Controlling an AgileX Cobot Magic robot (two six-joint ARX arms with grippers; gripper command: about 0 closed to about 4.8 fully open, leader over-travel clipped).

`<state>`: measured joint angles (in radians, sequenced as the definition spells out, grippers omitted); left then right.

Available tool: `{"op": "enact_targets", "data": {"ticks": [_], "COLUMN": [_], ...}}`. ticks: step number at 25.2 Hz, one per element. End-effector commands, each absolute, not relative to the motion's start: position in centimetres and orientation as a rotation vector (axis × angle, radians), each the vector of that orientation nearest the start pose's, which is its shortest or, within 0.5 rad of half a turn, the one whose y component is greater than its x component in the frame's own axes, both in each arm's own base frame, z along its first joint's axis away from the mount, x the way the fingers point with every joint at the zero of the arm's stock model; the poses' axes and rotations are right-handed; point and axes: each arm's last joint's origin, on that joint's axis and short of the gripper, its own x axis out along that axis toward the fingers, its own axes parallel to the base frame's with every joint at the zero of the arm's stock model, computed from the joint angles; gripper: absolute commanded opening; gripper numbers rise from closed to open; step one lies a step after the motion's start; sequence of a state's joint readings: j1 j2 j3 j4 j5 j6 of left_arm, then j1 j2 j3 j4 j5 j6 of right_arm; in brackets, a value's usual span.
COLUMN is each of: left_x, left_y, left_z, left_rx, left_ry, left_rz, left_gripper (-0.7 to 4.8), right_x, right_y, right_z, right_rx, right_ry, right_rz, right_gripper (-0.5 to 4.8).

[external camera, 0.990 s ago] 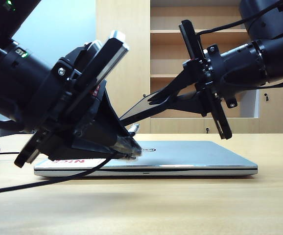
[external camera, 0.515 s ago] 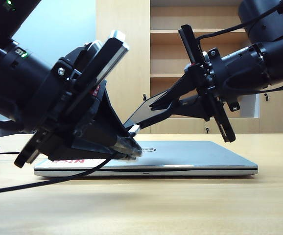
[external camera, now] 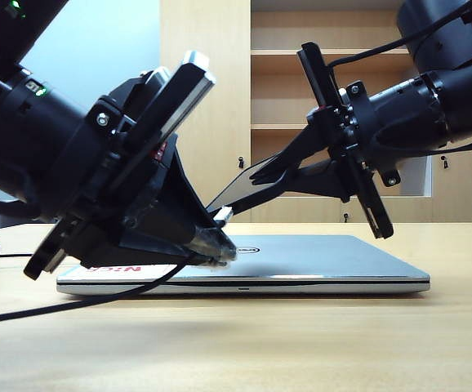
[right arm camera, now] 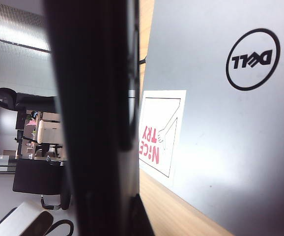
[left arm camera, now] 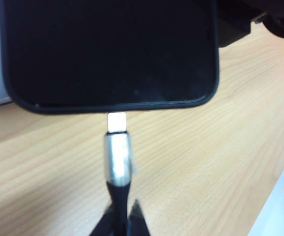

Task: Pick up the charging cable and the phone, plug the charging cable into the charging port on the phone, and finally place them back on the table.

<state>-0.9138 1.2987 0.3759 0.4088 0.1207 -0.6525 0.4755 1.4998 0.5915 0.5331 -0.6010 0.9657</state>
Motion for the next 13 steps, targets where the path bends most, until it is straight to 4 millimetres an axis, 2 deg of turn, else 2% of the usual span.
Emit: {"op": "enact_targets", "data": {"ticks": [1,13], "left_x": [13.78,13.79], "left_y": [-18.46,-18.46], "left_z": [15.44,15.45], "left_rx": [-0.389,-0.399], "left_ry": [0.777,0.781], "left_rz": [-0.812,-0.809], "left_gripper": [-0.06,-0.06], "right_x": [24.69,24.69], "right_y": [14.60,14.61], "right_z": [18.53,18.58], "right_rx": [0.889,0.904], "right_ry": [0.820,0.824], "right_rz": [0.824,0.823], "right_gripper": [-0.06,-0.06]}}
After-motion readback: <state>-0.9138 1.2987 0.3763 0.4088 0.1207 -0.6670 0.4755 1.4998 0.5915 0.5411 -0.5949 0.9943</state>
